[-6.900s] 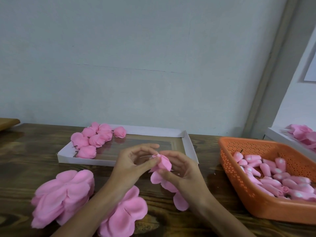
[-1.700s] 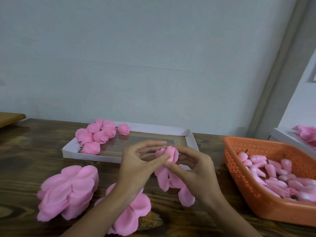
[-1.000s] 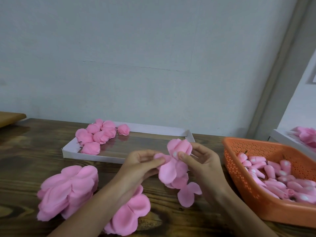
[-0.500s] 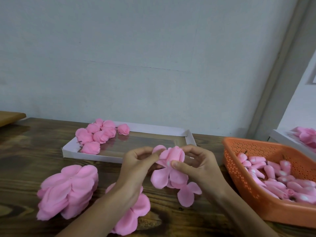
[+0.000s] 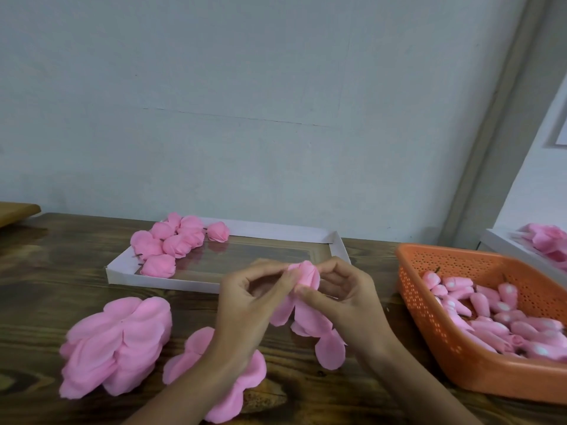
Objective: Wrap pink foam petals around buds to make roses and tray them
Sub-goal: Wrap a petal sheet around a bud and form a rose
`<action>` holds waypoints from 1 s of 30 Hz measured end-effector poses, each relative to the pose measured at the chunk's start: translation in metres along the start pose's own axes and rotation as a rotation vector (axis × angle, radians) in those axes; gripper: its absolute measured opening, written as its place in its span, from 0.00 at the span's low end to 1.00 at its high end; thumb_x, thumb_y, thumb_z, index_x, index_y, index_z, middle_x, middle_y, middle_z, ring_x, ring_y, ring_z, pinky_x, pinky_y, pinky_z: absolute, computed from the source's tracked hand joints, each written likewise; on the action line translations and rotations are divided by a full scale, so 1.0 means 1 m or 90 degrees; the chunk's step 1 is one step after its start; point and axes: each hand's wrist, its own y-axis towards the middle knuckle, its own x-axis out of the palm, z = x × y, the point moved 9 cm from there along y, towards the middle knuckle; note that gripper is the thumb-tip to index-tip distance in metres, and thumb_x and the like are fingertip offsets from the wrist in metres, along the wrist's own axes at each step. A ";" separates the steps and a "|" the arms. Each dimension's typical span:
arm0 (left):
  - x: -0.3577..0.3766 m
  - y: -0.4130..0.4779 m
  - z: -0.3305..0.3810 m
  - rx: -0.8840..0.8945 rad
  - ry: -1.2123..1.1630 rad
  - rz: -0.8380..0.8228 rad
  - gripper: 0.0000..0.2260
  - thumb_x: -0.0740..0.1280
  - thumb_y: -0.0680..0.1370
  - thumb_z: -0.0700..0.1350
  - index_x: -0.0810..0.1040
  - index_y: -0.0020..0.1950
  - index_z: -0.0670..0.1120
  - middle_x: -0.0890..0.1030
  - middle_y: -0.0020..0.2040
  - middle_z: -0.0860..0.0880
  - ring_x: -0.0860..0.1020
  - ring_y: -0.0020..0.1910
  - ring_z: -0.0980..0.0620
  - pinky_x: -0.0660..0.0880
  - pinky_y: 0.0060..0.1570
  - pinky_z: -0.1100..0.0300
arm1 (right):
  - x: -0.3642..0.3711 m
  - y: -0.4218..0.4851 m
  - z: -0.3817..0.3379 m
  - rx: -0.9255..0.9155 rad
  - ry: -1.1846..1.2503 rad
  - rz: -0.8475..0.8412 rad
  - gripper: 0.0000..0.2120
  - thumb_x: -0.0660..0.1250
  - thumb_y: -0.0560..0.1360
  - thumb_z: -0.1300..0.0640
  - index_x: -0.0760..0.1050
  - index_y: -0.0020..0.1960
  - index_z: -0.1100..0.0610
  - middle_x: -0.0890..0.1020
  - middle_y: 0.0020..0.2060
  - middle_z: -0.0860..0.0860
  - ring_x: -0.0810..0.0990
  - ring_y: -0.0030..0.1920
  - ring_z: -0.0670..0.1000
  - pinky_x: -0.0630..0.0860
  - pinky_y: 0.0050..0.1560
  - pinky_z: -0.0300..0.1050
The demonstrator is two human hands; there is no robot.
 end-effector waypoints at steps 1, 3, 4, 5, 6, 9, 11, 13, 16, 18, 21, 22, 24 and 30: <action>0.001 0.000 0.001 0.009 -0.001 -0.010 0.09 0.75 0.75 0.46 0.89 0.53 0.45 0.87 0.48 0.46 0.86 0.51 0.45 0.82 0.47 0.60 | -0.001 0.000 -0.001 -0.003 0.010 0.008 0.12 0.79 0.72 0.55 0.81 0.52 0.58 0.89 0.50 0.52 0.89 0.51 0.55 0.86 0.52 0.53; 0.002 0.001 0.003 0.023 0.001 -0.016 0.09 0.75 0.75 0.45 0.89 0.54 0.45 0.87 0.49 0.46 0.86 0.51 0.45 0.82 0.48 0.60 | -0.002 0.001 -0.001 0.001 0.041 0.016 0.13 0.78 0.72 0.55 0.81 0.52 0.59 0.89 0.50 0.54 0.89 0.51 0.56 0.86 0.53 0.54; 0.001 0.001 0.003 0.028 0.001 -0.017 0.09 0.75 0.75 0.44 0.89 0.53 0.45 0.87 0.49 0.46 0.86 0.51 0.45 0.82 0.48 0.60 | -0.003 0.001 -0.001 0.005 0.051 0.018 0.12 0.78 0.72 0.56 0.80 0.52 0.59 0.89 0.50 0.55 0.89 0.51 0.57 0.86 0.53 0.57; 0.002 0.001 0.003 0.033 0.004 -0.022 0.08 0.74 0.76 0.43 0.89 0.53 0.45 0.87 0.49 0.46 0.86 0.51 0.46 0.82 0.48 0.61 | -0.004 0.001 -0.001 0.008 0.056 0.020 0.12 0.78 0.72 0.57 0.80 0.52 0.60 0.89 0.50 0.55 0.89 0.51 0.57 0.86 0.54 0.60; 0.002 0.001 0.003 0.038 0.012 -0.029 0.07 0.73 0.77 0.42 0.89 0.53 0.44 0.86 0.50 0.46 0.85 0.51 0.46 0.81 0.48 0.61 | -0.004 0.001 -0.001 0.010 0.058 0.024 0.12 0.78 0.73 0.58 0.80 0.52 0.60 0.89 0.50 0.56 0.89 0.51 0.57 0.85 0.54 0.62; 0.004 0.002 0.000 0.039 0.033 -0.044 0.08 0.73 0.78 0.38 0.89 0.55 0.45 0.85 0.51 0.48 0.85 0.53 0.47 0.81 0.48 0.62 | -0.005 0.001 0.000 0.012 0.072 0.034 0.12 0.79 0.72 0.60 0.80 0.51 0.61 0.88 0.50 0.57 0.88 0.51 0.59 0.84 0.55 0.66; 0.004 0.003 0.000 0.035 0.033 -0.044 0.09 0.75 0.76 0.41 0.89 0.55 0.46 0.86 0.50 0.48 0.85 0.52 0.47 0.81 0.47 0.62 | -0.006 0.001 -0.001 0.010 0.078 0.042 0.13 0.79 0.71 0.60 0.80 0.52 0.62 0.88 0.50 0.57 0.88 0.51 0.59 0.84 0.55 0.65; 0.003 0.004 0.001 0.034 0.034 -0.049 0.10 0.76 0.74 0.43 0.89 0.56 0.46 0.86 0.50 0.47 0.85 0.51 0.44 0.83 0.48 0.58 | -0.008 0.001 -0.001 0.009 0.085 0.050 0.15 0.79 0.70 0.60 0.81 0.53 0.62 0.89 0.50 0.57 0.89 0.51 0.58 0.85 0.55 0.63; 0.001 0.006 0.002 0.035 0.034 -0.048 0.11 0.77 0.73 0.44 0.89 0.55 0.47 0.87 0.49 0.47 0.86 0.51 0.43 0.84 0.49 0.54 | -0.010 0.002 -0.001 0.011 0.083 0.052 0.16 0.79 0.70 0.61 0.83 0.57 0.60 0.89 0.51 0.55 0.89 0.52 0.57 0.86 0.53 0.59; -0.001 0.005 0.004 0.042 0.038 -0.034 0.10 0.77 0.71 0.46 0.89 0.52 0.50 0.88 0.48 0.48 0.86 0.50 0.44 0.85 0.48 0.54 | -0.010 0.002 -0.001 0.008 0.065 0.050 0.16 0.79 0.70 0.60 0.85 0.58 0.58 0.89 0.51 0.54 0.89 0.52 0.55 0.86 0.52 0.53; -0.001 0.002 0.008 0.059 0.043 -0.014 0.08 0.78 0.71 0.47 0.89 0.50 0.52 0.88 0.46 0.49 0.86 0.49 0.45 0.85 0.47 0.56 | -0.010 0.003 -0.004 0.003 0.051 0.040 0.14 0.78 0.70 0.59 0.85 0.56 0.58 0.89 0.50 0.53 0.89 0.52 0.54 0.86 0.51 0.50; -0.001 0.001 0.009 0.066 0.044 -0.012 0.08 0.78 0.71 0.46 0.89 0.49 0.51 0.88 0.46 0.49 0.86 0.49 0.45 0.84 0.47 0.57 | -0.010 0.004 -0.005 -0.001 0.049 0.035 0.14 0.78 0.70 0.59 0.85 0.55 0.58 0.89 0.49 0.53 0.89 0.51 0.54 0.86 0.50 0.49; 0.000 0.000 0.011 0.072 0.045 -0.009 0.08 0.78 0.71 0.46 0.89 0.50 0.51 0.88 0.45 0.49 0.87 0.49 0.45 0.84 0.45 0.59 | -0.011 0.005 -0.006 -0.006 0.045 0.022 0.13 0.77 0.71 0.61 0.84 0.55 0.58 0.89 0.50 0.53 0.88 0.51 0.54 0.85 0.49 0.46; -0.002 0.001 0.011 0.052 0.045 0.003 0.07 0.78 0.70 0.48 0.89 0.48 0.52 0.88 0.43 0.50 0.87 0.47 0.48 0.82 0.45 0.62 | -0.007 0.005 -0.007 -0.009 0.056 -0.008 0.19 0.77 0.71 0.59 0.83 0.61 0.58 0.89 0.52 0.54 0.88 0.54 0.55 0.85 0.53 0.48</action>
